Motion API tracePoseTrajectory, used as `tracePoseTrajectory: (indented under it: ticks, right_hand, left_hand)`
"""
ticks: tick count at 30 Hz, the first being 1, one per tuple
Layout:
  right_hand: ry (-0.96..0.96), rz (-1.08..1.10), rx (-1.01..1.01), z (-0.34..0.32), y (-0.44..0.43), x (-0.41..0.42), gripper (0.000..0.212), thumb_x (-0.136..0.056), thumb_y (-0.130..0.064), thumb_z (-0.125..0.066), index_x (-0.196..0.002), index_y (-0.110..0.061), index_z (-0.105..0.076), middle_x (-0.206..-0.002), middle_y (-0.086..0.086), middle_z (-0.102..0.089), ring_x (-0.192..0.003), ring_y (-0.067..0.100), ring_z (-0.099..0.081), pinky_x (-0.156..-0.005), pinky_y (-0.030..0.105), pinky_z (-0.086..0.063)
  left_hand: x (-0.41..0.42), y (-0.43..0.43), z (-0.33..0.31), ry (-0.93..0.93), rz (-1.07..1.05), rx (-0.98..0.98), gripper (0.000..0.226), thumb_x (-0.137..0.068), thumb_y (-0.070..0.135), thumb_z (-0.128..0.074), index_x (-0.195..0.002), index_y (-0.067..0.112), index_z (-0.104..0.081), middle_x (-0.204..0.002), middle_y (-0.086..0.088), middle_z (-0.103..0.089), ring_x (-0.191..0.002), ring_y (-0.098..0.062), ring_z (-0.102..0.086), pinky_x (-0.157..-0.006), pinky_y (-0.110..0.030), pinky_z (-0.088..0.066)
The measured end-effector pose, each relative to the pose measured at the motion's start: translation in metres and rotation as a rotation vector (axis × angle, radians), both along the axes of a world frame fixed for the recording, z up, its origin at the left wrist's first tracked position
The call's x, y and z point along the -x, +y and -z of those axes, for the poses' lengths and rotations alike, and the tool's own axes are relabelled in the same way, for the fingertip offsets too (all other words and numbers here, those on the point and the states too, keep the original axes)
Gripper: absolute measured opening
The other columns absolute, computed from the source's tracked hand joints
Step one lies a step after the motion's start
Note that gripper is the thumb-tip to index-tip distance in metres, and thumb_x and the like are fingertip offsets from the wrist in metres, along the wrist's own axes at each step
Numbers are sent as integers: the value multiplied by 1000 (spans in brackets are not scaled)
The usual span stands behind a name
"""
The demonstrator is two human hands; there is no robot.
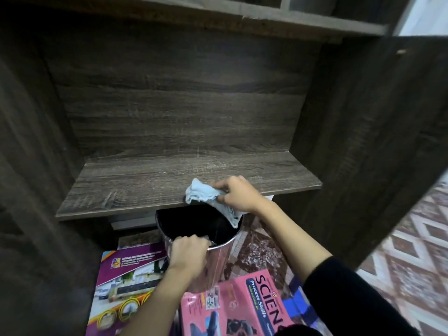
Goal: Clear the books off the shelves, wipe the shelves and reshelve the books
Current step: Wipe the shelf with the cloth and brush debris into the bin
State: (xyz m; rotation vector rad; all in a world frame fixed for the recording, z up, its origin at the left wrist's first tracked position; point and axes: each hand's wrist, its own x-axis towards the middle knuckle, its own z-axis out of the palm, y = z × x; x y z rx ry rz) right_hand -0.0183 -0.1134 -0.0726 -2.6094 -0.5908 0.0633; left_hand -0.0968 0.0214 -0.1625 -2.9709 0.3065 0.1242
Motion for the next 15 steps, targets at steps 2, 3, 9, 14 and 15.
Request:
tracePoseTrajectory:
  ticks: [2,3,9,14,15]
  right_hand:
    - [-47,107,-24,-8,-20,-2,44,-82,-9,-61,-125,-23,-64,-118,7,-68,-114,25,-60,-91,32,-46]
    - [-77,172,-19,-10,-32,-3,45,-84,-12,-60,-126,-25,-62,-119,8,-67,-115,27,-58,-92,34,-46]
    - [-181,588,261,-11,-95,-20,38,-89,-16,-53,-126,-11,-53,-118,20,-60,-111,39,-55,-86,39,-45]
    - [-201,748,405,-5,-133,-41,32,-92,-9,-46,-122,-3,-50,-118,17,-60,-110,36,-57,-78,35,-43]
    - [-202,754,421,-3,-138,-47,31,-91,-8,-46,-122,-2,-51,-118,16,-61,-109,35,-58,-76,34,-42]
  left_hand:
    - [-3,-10,-2,-8,14,14,34,-90,21,-49,-122,25,-59,-116,-6,-65,-112,-26,-60,-90,-30,-43]
    - [-5,-17,-2,-9,23,18,34,-90,20,-49,-122,25,-58,-117,-6,-65,-112,-26,-60,-90,-30,-43]
    - [-17,-60,-3,5,68,67,31,-90,18,-51,-120,21,-60,-117,-6,-65,-113,-27,-59,-90,-31,-43]
    - [-29,-98,3,-18,97,111,34,-92,13,-48,-122,24,-59,-116,-5,-65,-110,-26,-60,-90,-31,-42]
    - [-32,-105,5,-16,102,112,34,-92,12,-46,-121,24,-60,-115,-5,-65,-110,-26,-60,-90,-32,-42]
